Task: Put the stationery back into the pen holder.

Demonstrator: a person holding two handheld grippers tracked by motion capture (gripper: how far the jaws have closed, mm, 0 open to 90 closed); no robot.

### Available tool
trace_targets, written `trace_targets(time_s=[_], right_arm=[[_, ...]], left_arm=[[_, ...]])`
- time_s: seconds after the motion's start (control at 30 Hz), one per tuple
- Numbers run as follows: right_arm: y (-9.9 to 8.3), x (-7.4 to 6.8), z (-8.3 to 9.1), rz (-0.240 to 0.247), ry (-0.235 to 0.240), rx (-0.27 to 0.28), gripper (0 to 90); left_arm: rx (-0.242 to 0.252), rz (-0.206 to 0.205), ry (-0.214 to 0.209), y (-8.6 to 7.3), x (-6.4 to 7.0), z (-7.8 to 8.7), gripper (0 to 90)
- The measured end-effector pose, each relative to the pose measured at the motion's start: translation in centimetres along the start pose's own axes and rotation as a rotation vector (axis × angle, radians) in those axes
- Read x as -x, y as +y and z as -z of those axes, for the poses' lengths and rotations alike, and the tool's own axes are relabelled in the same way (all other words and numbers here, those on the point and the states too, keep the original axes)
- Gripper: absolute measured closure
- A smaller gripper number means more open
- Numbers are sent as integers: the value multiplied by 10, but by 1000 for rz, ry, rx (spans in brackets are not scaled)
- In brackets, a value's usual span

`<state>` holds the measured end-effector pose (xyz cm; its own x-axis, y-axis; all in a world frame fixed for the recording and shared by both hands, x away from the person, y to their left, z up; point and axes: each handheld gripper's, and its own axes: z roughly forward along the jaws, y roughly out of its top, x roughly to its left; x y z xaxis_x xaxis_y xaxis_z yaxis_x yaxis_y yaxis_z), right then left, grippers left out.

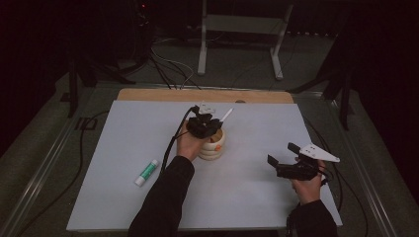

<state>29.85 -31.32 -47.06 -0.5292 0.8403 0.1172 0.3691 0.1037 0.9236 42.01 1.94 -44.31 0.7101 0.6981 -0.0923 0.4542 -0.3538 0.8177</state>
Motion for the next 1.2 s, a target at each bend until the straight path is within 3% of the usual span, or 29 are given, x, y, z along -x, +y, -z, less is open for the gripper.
trace_targets(time_s=[0.9,1.2], right_arm=[[0,0,0,-8,4,2,0],[19,-7,-27,-13,33,6,50]], left_arm=[[13,-4,-4,-5,-1,1,791],[15,4,-15,-5,-3,1,791]])
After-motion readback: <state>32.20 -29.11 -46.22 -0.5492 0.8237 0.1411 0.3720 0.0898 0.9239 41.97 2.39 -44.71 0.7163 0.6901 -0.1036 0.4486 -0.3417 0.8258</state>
